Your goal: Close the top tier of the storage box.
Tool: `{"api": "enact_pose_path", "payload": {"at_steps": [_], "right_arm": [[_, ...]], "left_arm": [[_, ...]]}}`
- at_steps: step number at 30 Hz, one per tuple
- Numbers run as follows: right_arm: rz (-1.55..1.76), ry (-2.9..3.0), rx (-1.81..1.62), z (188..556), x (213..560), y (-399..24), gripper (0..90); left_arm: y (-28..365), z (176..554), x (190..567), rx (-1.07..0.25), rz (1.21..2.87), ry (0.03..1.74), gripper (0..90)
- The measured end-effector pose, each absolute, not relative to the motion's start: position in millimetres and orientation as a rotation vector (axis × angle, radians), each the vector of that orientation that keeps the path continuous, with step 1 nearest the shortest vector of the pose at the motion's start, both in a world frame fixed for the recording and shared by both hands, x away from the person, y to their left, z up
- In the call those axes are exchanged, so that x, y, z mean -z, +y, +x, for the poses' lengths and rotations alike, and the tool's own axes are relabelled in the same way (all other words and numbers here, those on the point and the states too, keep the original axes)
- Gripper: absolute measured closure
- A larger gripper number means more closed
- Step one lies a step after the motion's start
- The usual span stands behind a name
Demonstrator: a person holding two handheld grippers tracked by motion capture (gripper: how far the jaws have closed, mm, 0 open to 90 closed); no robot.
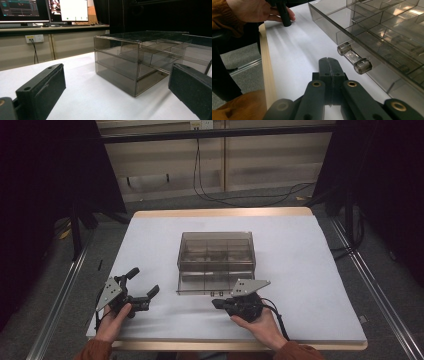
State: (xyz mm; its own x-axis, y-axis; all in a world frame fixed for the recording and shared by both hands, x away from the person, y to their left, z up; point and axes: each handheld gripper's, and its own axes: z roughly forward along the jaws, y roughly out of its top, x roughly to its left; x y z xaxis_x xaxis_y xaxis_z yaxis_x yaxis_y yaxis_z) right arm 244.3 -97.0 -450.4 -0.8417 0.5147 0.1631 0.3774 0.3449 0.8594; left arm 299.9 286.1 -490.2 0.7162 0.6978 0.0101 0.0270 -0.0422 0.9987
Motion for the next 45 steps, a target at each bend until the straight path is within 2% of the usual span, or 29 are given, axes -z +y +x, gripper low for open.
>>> {"api": "enact_pose_path", "payload": {"at_steps": [45], "right_arm": [[0.883, 2.418, -1.469, 253.7, 454.0, -94.7, 90.0]], "left_arm": [[286.6, 300.0, 490.1, -0.602, 1.543, 0.614, 1.0]]}}
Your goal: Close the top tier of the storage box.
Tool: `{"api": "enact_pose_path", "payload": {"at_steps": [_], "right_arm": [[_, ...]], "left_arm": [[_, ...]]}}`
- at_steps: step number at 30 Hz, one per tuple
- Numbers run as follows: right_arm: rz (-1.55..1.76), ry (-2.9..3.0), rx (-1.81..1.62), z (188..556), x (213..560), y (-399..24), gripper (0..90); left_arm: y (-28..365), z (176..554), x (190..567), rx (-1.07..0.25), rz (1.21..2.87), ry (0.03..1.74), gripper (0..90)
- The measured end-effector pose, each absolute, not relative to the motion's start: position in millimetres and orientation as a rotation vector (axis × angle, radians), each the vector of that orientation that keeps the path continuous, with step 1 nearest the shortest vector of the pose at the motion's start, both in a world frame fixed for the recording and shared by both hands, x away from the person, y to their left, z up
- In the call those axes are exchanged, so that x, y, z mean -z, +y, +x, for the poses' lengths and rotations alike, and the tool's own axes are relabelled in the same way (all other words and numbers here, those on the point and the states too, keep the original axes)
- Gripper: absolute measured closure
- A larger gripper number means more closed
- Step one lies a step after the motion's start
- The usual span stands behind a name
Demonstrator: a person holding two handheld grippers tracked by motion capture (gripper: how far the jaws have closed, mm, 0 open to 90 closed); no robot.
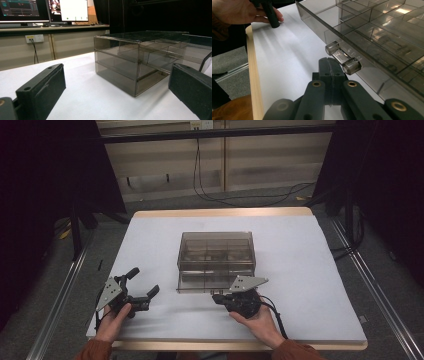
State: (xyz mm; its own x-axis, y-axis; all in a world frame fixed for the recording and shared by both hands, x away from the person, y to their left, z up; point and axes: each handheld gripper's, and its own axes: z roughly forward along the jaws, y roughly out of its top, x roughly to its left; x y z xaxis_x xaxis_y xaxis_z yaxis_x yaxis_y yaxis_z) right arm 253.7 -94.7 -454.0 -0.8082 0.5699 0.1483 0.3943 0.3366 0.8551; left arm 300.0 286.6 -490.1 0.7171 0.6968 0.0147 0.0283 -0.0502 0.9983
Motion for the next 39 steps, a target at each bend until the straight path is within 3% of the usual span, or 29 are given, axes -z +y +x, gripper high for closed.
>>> {"api": "enact_pose_path", "payload": {"at_steps": [39], "right_arm": [[0.883, 2.381, -1.482, 260.9, 450.3, -96.7, 89.3]], "left_arm": [[286.1, 299.8, 490.2, -0.599, 1.537, 0.616, 0.9]]}}
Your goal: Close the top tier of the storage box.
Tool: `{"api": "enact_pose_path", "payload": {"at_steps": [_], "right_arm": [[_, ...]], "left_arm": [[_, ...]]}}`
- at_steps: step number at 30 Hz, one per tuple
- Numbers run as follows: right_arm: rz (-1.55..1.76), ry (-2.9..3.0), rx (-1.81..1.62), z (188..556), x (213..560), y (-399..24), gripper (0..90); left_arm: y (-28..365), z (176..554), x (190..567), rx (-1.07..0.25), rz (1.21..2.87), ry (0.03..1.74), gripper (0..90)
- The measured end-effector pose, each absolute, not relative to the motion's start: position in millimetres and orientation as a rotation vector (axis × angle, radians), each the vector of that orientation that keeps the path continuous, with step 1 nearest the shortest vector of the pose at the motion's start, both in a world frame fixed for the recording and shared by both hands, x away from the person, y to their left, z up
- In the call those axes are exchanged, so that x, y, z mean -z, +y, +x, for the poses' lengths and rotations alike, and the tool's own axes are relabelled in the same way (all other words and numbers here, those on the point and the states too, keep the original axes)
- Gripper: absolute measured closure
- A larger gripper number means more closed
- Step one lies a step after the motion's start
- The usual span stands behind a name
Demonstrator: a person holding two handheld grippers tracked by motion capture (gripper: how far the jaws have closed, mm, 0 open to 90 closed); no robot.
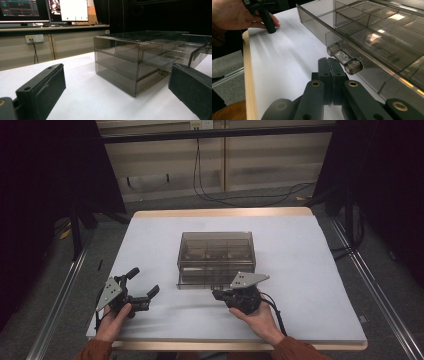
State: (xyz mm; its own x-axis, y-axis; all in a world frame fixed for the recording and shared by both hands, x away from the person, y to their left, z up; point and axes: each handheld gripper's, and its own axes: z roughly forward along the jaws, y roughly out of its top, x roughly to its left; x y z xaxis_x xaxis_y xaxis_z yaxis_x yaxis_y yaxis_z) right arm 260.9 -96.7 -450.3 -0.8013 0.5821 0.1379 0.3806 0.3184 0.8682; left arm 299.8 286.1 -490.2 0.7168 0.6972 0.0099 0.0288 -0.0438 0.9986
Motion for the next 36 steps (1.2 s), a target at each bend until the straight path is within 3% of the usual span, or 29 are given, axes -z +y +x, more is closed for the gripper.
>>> {"api": "enact_pose_path", "payload": {"at_steps": [36], "right_arm": [[0.889, 2.355, -1.499, 265.1, 449.0, -95.5, 87.5]], "left_arm": [[286.0, 299.8, 490.2, -0.602, 1.537, 0.614, 0.9]]}}
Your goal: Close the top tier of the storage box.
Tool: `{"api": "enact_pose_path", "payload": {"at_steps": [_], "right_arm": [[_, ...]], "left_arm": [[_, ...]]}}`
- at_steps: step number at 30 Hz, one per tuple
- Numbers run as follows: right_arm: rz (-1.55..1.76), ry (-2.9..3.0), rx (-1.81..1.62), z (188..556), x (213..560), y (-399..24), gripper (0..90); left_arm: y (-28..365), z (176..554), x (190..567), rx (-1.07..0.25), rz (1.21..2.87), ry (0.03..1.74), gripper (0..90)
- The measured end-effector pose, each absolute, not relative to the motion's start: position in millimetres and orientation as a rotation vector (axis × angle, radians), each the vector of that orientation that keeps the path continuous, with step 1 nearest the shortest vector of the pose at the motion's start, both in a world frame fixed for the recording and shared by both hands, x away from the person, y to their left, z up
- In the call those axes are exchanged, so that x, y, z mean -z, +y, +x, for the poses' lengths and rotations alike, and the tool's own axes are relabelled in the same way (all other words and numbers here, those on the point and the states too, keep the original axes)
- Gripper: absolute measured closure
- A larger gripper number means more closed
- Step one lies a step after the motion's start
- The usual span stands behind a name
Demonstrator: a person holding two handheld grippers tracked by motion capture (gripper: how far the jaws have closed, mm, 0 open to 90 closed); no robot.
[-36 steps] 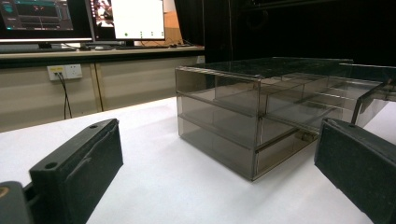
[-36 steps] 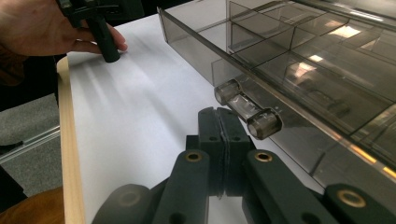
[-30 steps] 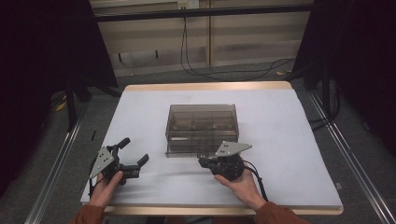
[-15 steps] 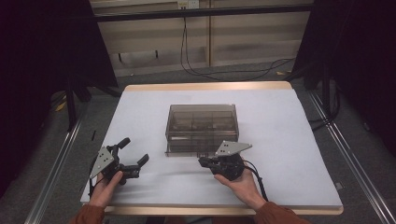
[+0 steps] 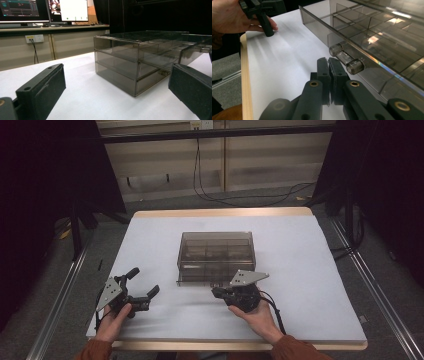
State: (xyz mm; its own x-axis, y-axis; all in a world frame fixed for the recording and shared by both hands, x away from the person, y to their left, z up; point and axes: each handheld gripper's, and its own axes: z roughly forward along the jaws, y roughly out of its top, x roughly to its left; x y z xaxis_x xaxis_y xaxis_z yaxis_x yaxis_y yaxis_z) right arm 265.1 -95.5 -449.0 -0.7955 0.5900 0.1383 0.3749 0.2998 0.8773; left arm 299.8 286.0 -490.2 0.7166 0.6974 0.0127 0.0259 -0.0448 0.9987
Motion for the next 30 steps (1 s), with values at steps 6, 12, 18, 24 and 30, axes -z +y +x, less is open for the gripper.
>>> {"api": "enact_pose_path", "payload": {"at_steps": [6, 12, 18, 24, 30], "right_arm": [[0.902, 2.351, -1.503, 267.0, 447.7, -97.4, 87.7], [0.900, 2.348, -1.505, 267.4, 448.0, -96.3, 88.4], [0.910, 2.343, -1.503, 267.9, 447.2, -97.0, 90.0], [0.907, 2.339, -1.498, 268.5, 446.9, -98.2, 90.0], [0.909, 2.331, -1.499, 269.1, 446.6, -99.1, 90.0]], "left_arm": [[286.0, 299.9, 490.2, -0.603, 1.538, 0.614, 0.9], [285.9, 299.8, 490.2, -0.602, 1.537, 0.614, 0.9], [286.0, 299.9, 490.2, -0.602, 1.537, 0.614, 0.9], [286.1, 299.9, 490.1, -0.609, 1.538, 0.613, 0.9], [286.0, 299.9, 490.2, -0.602, 1.537, 0.613, 0.9]]}}
